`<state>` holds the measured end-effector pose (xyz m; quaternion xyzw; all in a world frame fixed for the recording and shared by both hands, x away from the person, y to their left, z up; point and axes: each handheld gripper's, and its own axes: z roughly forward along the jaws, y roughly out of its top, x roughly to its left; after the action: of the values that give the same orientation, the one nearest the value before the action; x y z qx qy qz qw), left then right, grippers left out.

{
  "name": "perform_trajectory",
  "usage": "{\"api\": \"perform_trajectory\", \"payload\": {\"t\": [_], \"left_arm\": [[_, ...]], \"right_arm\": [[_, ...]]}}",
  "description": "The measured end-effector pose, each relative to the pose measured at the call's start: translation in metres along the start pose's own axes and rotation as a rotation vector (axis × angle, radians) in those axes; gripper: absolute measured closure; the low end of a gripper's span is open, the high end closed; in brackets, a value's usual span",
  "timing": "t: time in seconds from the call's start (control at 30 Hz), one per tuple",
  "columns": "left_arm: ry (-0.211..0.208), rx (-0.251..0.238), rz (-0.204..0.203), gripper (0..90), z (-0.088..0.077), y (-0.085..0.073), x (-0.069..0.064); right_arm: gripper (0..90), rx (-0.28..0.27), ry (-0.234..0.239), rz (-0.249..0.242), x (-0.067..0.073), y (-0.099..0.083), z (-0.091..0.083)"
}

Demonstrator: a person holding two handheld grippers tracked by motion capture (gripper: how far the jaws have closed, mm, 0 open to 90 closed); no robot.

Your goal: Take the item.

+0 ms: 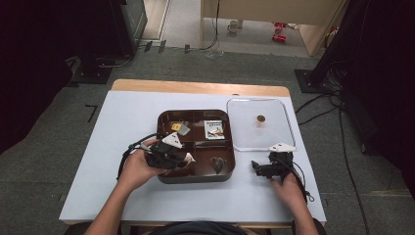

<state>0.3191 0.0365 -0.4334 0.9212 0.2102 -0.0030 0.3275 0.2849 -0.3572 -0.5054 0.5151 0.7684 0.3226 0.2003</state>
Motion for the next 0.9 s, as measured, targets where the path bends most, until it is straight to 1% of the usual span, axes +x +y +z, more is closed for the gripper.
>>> {"api": "perform_trajectory", "payload": {"t": [0.03, 0.17, 0.2, 0.3, 0.33, 0.73, 0.77, 0.9], "left_arm": [[-0.004, -0.004, -0.005, 79.8, -0.002, 0.000, 0.001], [0.005, -0.024, -0.013, 79.8, -0.008, -0.001, 0.002], [0.001, -0.030, -0.017, 79.8, -0.010, -0.001, 0.002], [0.005, -0.053, -0.023, 79.8, -0.016, -0.002, 0.003], [0.013, -0.061, -0.027, 79.8, -0.017, -0.003, 0.004], [0.024, -0.122, -0.066, 79.8, -0.036, -0.010, 0.013], [0.031, -0.130, -0.071, 79.8, -0.038, -0.011, 0.014], [0.033, -0.153, -0.098, 79.8, -0.045, -0.014, 0.018]], "right_arm": [[0.0, -0.001, 0.000, 0.000, 0.000, 0.000, 0.000], [0.0, 0.000, 0.000, 0.000, 0.000, 0.000, 0.000], [0.0, 0.000, 0.000, -0.001, 0.000, 0.000, 0.000], [0.0, 0.000, 0.000, 0.000, 0.000, 0.000, 0.000], [0.0, 0.000, 0.000, 0.000, 0.000, 0.000, 0.000], [0.0, -0.001, 0.001, 0.000, 0.000, 0.000, 0.000], [0.0, -0.001, 0.000, 0.000, 0.000, 0.000, 0.000], [0.0, -0.001, 0.000, 0.000, 0.000, 0.000, 0.000]]}}
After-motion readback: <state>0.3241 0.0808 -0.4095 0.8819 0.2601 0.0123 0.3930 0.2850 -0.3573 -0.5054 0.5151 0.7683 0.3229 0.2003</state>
